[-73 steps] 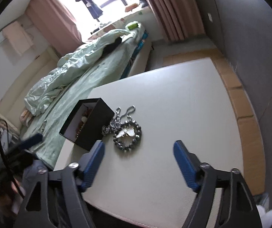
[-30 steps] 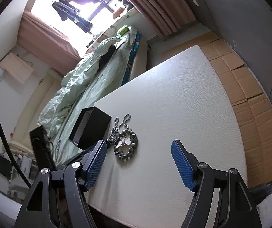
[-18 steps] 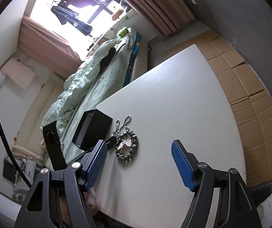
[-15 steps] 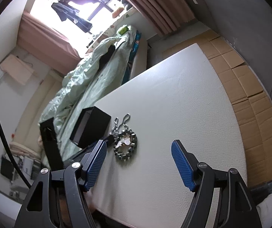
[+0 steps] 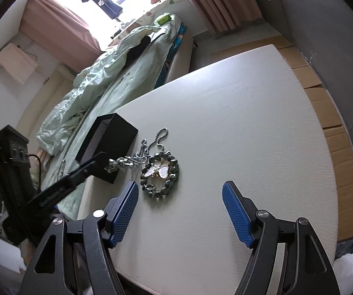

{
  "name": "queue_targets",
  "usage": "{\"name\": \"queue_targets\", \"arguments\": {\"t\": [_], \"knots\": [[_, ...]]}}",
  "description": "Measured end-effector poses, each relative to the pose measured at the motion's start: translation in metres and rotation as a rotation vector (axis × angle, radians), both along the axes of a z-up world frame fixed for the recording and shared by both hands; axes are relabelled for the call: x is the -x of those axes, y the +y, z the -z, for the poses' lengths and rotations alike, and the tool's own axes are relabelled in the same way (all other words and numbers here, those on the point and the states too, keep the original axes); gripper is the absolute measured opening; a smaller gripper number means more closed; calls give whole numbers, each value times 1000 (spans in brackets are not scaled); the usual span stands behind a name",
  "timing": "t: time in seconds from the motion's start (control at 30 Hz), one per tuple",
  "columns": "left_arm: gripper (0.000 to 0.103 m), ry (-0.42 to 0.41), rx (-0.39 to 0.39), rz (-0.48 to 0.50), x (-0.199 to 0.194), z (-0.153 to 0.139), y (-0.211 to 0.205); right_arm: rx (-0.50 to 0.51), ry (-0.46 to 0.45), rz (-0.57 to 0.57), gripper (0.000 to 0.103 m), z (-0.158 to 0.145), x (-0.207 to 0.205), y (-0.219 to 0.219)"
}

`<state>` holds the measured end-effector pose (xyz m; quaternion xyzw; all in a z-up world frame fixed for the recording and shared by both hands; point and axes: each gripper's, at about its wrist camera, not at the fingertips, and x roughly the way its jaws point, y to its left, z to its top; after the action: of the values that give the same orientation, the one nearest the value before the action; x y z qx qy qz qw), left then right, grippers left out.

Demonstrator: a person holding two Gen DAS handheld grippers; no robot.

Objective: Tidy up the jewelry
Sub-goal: 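Lift the silver chain with the left gripper while the right grasps the green bead butterfly bracelet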

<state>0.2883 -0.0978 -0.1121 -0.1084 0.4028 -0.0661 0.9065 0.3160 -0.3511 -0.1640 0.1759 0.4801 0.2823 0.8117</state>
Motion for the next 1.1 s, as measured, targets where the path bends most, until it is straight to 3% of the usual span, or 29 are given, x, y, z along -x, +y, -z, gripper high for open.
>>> {"name": "queue_targets", "arguments": {"t": [0.2,0.37,0.63,1.1], "knots": [[2,-61,-2,43,2,-36,2,3,-12,-29,71,-1,-3,9],[2,-115,-19,65,4,-66,5,60,-27,-76,61,1,-4,26],[2,-184,-47,90,6,-105,9,198,-33,-103,32,9,-10,48],[2,-287,-95,97,3,-167,24,394,-103,-95,28,9,-12,75]]}}
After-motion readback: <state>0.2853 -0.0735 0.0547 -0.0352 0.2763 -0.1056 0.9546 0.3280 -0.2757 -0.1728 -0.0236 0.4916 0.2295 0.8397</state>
